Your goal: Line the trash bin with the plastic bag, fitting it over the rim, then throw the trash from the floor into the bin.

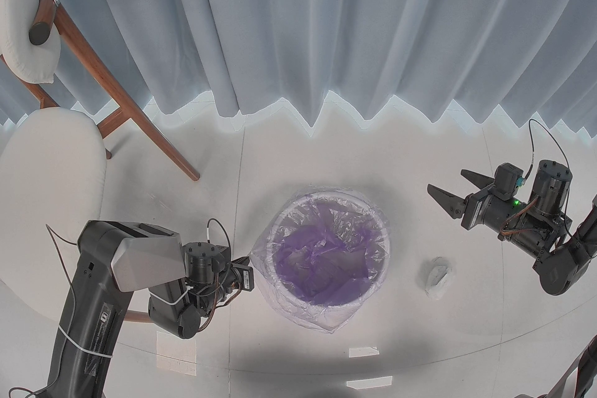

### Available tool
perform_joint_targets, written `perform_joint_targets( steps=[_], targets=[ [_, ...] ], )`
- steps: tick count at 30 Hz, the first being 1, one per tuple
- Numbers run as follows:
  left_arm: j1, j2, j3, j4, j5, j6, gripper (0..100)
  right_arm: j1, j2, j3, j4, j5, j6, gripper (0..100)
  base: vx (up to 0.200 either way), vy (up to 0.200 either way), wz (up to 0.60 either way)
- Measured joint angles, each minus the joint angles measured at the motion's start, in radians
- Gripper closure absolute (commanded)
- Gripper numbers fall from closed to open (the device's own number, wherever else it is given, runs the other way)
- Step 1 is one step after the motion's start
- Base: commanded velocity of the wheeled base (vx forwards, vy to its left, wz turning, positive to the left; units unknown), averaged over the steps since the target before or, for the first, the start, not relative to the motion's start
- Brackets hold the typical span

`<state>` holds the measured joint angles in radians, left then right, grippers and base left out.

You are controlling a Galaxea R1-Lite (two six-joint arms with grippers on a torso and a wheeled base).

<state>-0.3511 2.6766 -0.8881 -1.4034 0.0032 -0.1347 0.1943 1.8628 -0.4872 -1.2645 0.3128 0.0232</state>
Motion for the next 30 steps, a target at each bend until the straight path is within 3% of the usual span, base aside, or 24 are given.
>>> perform_joint_targets(
  steps=[4, 10, 18, 19, 30],
  targets=[
    [-0.005, 0.001, -0.011, -0.011, -0.006, 0.018, 100, 0.000, 0.002, 0.011, -0.002, 0.000, -0.002, 0, 0.000, 0.000, 0.00],
    [-0.008, 0.002, 0.023, -0.146, -0.009, -0.007, 100, 0.000, 0.003, 0.029, -0.019, 0.000, -0.002, 0, 0.000, 0.000, 0.00],
    [-0.027, -0.113, 0.206, -0.150, -0.036, -0.134, 100, -0.001, 0.010, 0.061, -0.065, -0.001, 0.000, 0, 0.000, 0.000, 0.00],
    [-0.032, -0.135, 0.235, -0.150, -0.039, -0.146, 0, -0.001, 0.010, 0.066, -0.069, -0.001, 0.000, 0, 0.000, 0.000, 0.00],
    [-0.057, -0.232, 0.453, -0.150, -0.018, -0.185, 0, -0.014, 0.010, 0.107, -0.096, -0.003, 0.001, 0, 0.000, 0.000, 0.00]
  ],
)
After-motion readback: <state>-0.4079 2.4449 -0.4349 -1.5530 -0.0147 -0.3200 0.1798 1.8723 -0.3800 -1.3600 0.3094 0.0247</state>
